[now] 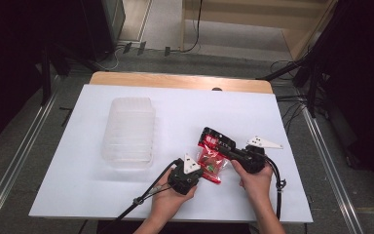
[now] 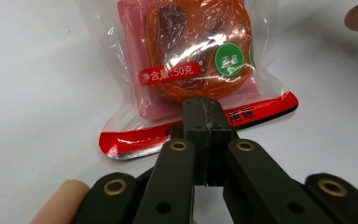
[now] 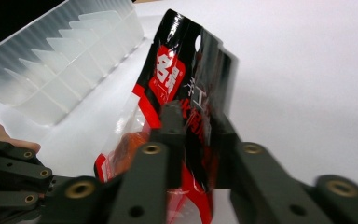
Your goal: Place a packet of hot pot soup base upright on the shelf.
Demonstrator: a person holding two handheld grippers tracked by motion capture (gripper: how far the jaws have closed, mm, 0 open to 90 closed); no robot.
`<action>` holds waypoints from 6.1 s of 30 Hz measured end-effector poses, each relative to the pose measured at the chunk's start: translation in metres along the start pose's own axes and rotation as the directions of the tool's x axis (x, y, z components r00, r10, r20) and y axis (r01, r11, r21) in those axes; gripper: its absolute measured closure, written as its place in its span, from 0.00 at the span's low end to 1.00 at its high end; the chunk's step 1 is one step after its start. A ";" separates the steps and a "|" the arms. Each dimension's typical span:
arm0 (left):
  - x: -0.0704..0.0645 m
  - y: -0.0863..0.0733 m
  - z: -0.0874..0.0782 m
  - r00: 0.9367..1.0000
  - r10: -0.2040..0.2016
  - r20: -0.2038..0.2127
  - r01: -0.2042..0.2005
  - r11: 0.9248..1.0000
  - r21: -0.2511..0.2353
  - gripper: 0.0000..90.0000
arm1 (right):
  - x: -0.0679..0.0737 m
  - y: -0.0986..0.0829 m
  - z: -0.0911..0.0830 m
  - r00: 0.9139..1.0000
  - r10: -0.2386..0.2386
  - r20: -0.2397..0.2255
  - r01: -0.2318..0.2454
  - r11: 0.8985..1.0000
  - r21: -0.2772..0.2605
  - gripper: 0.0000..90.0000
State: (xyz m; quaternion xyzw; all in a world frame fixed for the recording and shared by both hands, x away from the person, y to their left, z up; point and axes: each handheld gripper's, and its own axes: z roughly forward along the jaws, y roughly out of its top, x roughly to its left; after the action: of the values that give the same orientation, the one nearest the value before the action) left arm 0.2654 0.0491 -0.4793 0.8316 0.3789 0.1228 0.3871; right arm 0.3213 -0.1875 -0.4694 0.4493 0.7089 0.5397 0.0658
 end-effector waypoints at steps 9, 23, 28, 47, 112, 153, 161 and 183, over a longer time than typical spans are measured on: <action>0.005 -0.002 -0.015 0.998 -0.042 0.043 0.047 0.992 -0.118 0.99 | 0.019 0.004 -0.007 0.994 -0.107 0.027 0.108 0.994 -0.023 1.00; 0.002 -0.002 -0.078 0.994 -0.013 0.108 0.041 0.966 -0.257 0.40 | 0.027 0.006 -0.013 0.989 -0.147 0.011 0.147 0.989 -0.031 1.00; 0.011 0.003 -0.106 0.997 -0.038 0.061 0.055 0.951 -0.304 0.14 | 0.029 0.008 -0.016 0.988 -0.152 0.006 0.152 0.987 -0.042 1.00; 0.074 -0.007 -0.164 0.983 -0.176 -0.054 0.141 0.910 -0.390 0.00 | 0.053 0.036 -0.029 0.970 -0.243 0.010 0.243 0.968 -0.068 1.00; 0.176 -0.064 -0.214 0.892 -0.343 -0.293 0.209 0.890 -0.406 0.00 | 0.131 0.139 0.065 0.932 -0.329 -0.154 0.317 0.943 -0.101 1.00; 0.186 -0.070 -0.221 0.889 -0.375 -0.264 0.243 0.874 -0.422 0.00 | 0.164 0.161 0.171 0.892 -0.372 -0.258 0.369 0.927 -0.060 1.00; 0.185 -0.069 -0.219 0.890 -0.377 -0.258 0.246 0.872 -0.423 0.00 | 0.162 0.155 0.191 0.879 -0.383 -0.284 0.375 0.923 -0.082 1.00; 0.184 -0.069 -0.216 0.894 -0.369 -0.253 0.246 0.878 -0.411 0.00 | 0.157 0.130 0.216 0.868 -0.369 -0.333 0.391 0.920 -0.001 0.95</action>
State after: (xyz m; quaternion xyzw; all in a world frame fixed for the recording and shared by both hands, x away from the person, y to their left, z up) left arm 0.2469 0.3304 -0.4012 0.6406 0.5361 0.2626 0.4830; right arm 0.4276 0.0777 -0.3890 0.2074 0.8019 0.5590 0.0375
